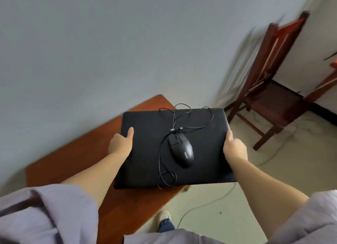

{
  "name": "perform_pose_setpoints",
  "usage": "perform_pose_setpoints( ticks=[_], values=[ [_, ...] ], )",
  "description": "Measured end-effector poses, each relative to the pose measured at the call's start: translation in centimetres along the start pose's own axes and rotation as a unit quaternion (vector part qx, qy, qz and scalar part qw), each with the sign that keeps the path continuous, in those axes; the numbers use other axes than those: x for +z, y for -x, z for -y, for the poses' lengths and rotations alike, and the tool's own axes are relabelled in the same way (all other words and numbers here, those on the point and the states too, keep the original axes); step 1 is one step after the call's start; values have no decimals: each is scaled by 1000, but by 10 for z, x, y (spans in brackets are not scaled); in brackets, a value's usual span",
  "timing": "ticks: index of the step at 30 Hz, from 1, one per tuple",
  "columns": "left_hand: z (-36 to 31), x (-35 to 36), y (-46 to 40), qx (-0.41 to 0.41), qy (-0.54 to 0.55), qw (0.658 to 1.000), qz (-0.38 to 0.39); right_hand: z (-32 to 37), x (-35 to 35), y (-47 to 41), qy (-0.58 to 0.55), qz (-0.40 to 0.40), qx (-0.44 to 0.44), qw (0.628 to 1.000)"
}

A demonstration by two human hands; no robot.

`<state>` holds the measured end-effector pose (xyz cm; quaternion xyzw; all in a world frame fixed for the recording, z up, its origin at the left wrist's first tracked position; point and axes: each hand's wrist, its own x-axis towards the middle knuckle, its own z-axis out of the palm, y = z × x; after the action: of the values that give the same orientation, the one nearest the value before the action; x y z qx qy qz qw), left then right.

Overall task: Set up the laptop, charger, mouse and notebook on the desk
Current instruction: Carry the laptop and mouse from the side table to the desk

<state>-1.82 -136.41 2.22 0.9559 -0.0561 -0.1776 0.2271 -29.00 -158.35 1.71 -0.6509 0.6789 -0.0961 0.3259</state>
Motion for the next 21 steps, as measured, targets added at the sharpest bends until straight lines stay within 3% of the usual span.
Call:
perform_pose_setpoints(
  ticks=[10, 15, 21],
  values=[
    [-154, 146, 162, 225, -68, 959, 160, -224, -157, 45, -72, -189, 235, 951],
    [-183, 219, 257, 286, -100, 926, 225, -330, -203, 74, -69, -232, 329, 913],
    [-200, 288, 330, 294, -115, 902, 295, -414, -233, 80, -65, -241, 405, 880]
  ],
)
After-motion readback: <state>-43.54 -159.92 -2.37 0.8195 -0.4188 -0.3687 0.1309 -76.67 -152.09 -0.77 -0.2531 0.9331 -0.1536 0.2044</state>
